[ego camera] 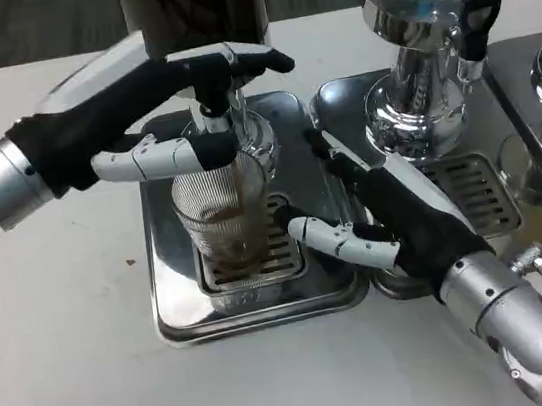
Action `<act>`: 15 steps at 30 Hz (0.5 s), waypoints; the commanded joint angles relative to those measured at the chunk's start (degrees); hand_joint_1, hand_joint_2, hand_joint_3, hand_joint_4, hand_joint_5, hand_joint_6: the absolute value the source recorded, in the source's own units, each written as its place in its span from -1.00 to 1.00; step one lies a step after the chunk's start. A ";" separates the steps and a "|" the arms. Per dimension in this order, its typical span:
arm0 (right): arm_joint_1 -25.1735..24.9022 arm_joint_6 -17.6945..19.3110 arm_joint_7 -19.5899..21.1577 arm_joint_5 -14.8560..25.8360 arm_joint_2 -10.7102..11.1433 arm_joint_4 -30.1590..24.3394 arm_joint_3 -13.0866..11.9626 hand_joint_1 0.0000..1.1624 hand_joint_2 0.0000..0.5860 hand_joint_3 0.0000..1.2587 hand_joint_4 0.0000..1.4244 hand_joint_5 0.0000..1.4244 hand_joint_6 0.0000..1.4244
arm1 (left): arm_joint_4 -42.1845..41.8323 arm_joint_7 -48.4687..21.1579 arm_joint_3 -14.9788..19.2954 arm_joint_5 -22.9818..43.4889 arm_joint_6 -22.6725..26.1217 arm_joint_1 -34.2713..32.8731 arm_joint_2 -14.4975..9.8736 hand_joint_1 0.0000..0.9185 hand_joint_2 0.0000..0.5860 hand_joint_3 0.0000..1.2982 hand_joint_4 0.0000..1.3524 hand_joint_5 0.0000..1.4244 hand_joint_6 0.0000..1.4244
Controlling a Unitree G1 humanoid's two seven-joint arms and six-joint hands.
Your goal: Grasp the cup under the faucet to collect the drink, then remove the cup.
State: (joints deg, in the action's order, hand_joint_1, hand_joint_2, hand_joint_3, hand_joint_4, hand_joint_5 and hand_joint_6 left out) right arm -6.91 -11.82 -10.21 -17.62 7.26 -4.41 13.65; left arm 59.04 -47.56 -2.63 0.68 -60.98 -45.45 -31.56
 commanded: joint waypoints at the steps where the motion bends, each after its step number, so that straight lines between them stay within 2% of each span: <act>1: -1.09 0.43 0.77 0.66 -0.25 0.91 -0.48 -0.14 -0.13 -1.00 -1.00 -1.00 -1.00 | -0.32 -0.06 -1.22 -1.52 -0.90 0.96 -0.59 -1.00 -0.81 -0.62 -0.77 -0.77 -0.76; 15: -4.35 1.22 1.08 1.68 -0.64 4.75 -0.71 -0.14 -0.13 -1.00 -1.00 -1.00 -1.00 | -0.31 0.60 -1.46 -1.24 -0.85 1.15 -0.93 -1.00 -0.81 -0.61 -0.76 -0.77 -0.75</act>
State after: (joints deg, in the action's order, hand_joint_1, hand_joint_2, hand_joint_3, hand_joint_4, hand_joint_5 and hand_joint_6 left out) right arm -10.37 -11.43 -9.81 -16.63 7.01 -0.64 13.40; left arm 59.04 -46.53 -3.34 0.51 -61.16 -45.45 -31.80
